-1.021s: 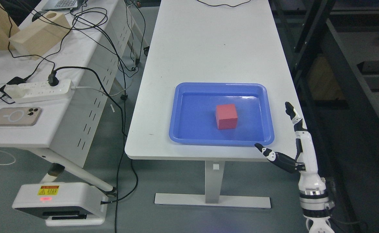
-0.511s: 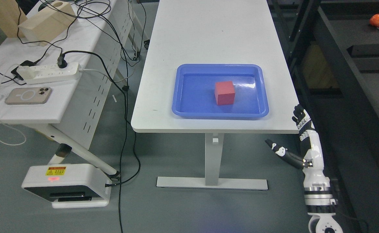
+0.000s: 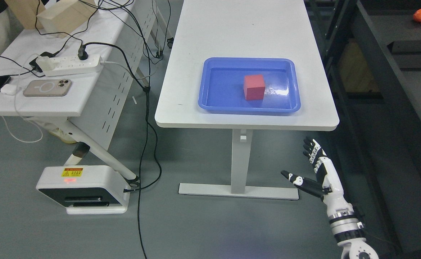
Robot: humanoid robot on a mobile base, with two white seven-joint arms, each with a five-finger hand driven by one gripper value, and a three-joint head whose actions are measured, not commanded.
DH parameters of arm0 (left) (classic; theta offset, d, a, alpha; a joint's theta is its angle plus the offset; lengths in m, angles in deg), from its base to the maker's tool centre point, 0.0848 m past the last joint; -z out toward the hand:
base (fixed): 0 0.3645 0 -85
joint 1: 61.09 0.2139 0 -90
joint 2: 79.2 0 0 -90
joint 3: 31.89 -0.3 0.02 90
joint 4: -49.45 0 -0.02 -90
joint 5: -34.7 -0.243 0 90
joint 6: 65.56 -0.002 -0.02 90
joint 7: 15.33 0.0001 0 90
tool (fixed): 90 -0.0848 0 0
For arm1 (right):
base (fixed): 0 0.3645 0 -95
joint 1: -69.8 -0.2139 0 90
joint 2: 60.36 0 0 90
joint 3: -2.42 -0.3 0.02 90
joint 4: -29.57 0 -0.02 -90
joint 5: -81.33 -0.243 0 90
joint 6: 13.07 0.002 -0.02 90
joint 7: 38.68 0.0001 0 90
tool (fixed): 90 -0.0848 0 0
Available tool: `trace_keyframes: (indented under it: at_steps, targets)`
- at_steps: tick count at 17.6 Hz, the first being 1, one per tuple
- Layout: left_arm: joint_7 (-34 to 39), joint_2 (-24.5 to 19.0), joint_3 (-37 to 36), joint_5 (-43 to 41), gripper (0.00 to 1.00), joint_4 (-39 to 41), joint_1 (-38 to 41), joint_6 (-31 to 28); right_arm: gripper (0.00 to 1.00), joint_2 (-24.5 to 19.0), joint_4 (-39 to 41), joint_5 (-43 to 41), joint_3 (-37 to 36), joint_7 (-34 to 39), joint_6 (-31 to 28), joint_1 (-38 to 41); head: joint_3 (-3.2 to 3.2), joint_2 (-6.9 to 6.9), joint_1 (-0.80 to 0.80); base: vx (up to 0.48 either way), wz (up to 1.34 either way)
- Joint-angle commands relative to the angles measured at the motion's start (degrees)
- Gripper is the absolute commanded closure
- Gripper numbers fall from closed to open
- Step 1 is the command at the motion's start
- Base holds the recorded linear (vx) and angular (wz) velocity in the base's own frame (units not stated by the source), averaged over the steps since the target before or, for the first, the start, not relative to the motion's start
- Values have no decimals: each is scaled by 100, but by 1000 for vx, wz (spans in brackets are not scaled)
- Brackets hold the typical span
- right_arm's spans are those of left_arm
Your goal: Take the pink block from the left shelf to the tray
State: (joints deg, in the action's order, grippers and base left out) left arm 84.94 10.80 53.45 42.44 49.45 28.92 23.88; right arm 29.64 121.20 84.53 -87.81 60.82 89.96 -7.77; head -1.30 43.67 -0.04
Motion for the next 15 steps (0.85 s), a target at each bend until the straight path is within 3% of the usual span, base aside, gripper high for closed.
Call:
trace_keyframes:
  at_steps: [1, 15]
  targets:
    - [1, -100, 0, 0, 0, 100, -176, 3, 1, 100, -40, -74, -162, -2, -72, 31, 0, 0, 0, -68, 10]
    - [1, -100, 0, 0, 0, 100, -176, 3, 1, 100, -40, -83, -188, -45, -73, -13, 0, 0, 0, -10, 1]
